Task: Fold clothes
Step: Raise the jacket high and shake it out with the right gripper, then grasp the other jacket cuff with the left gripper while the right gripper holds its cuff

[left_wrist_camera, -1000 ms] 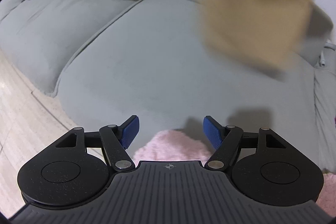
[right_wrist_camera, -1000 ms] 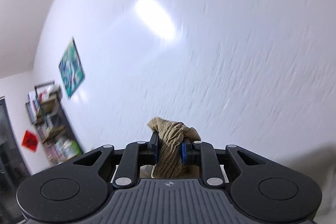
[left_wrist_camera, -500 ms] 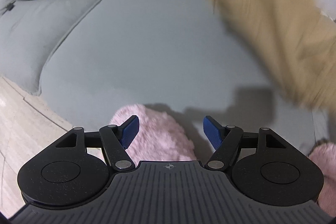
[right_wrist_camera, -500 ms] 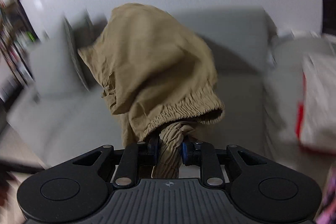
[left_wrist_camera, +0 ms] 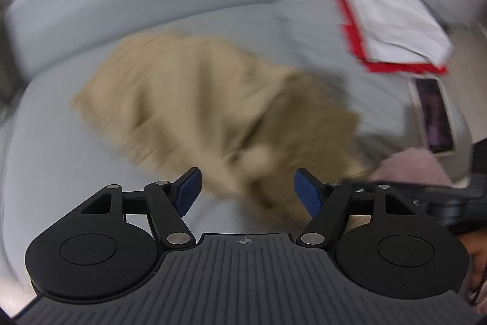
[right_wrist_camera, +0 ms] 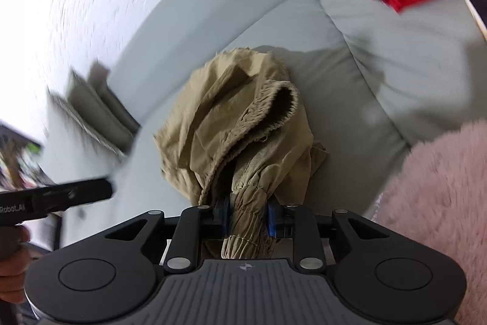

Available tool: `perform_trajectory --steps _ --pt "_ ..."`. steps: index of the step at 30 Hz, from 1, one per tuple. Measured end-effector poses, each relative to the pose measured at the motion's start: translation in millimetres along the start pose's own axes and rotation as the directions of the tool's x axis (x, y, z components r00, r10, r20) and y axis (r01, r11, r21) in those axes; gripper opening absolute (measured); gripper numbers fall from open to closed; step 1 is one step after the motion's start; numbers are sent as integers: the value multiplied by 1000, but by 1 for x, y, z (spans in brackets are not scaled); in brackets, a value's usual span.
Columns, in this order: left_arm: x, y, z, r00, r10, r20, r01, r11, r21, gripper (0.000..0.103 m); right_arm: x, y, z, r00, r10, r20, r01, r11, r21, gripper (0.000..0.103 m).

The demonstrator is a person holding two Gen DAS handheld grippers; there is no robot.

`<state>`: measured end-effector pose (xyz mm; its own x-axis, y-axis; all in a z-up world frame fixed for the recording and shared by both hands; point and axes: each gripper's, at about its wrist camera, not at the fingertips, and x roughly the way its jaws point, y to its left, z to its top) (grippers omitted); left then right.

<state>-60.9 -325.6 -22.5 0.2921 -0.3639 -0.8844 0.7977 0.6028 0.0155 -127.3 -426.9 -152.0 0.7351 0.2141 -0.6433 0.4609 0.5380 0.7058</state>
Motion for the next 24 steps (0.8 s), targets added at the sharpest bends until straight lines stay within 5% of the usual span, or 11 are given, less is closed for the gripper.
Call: perform_trajectory --steps 5,10,17,24 --pt "29 -71 40 995 84 -60 -71 978 196 73 4 16 0 999 33 7 -33 999 -44 27" --pt "64 -109 41 978 168 -120 -126 947 296 73 1 17 -3 991 135 19 -134 990 -50 27" --pt "95 -109 35 945 299 -132 -249 919 305 75 -7 18 -2 978 208 14 -206 976 -66 27" --pt "85 -89 38 946 315 -79 -295 935 199 74 -5 21 3 973 229 2 -228 971 -76 27"
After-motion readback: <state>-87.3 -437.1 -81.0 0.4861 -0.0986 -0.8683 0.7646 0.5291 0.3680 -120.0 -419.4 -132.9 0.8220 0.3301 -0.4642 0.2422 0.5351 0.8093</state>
